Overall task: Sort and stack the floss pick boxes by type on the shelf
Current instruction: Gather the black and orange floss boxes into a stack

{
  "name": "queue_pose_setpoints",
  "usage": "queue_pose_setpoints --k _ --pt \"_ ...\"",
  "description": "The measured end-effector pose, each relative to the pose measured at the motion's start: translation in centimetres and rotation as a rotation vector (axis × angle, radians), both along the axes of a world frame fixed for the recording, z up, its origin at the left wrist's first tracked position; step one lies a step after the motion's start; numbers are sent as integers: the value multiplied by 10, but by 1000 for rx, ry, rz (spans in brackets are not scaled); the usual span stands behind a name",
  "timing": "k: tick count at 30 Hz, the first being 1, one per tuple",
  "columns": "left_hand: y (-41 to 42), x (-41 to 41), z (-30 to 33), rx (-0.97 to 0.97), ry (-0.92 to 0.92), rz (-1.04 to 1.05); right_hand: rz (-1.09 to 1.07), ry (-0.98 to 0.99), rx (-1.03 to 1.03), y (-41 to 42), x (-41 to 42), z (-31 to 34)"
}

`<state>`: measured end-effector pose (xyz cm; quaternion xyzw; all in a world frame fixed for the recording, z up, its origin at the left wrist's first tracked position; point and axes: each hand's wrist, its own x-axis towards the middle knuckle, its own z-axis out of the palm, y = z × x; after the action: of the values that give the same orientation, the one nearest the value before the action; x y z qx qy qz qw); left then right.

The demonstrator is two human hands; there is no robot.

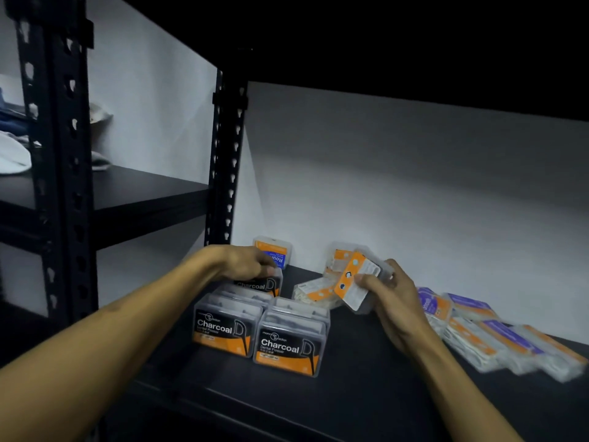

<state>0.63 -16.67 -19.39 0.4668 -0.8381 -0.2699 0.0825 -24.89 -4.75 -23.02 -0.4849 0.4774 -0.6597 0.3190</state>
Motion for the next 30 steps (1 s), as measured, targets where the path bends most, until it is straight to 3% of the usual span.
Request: queue_pose_setpoints --k 4,11,16,20,28,30 --pt "4 -1 2 21 1 5 77 -94 24 1 3 0" --pt "11 -2 5 40 31 12 274 -9 96 2 6 0" --pt "13 -3 5 63 39 17 429 -319 146 0 5 -1" --pt "9 -2 0 44 67 18 484 -418 118 -2 -1 0" --pt "7 -1 3 80 62 10 261 -98 112 3 -1 3" --pt "7 -1 3 78 67 24 331 -171 156 0 -1 2"
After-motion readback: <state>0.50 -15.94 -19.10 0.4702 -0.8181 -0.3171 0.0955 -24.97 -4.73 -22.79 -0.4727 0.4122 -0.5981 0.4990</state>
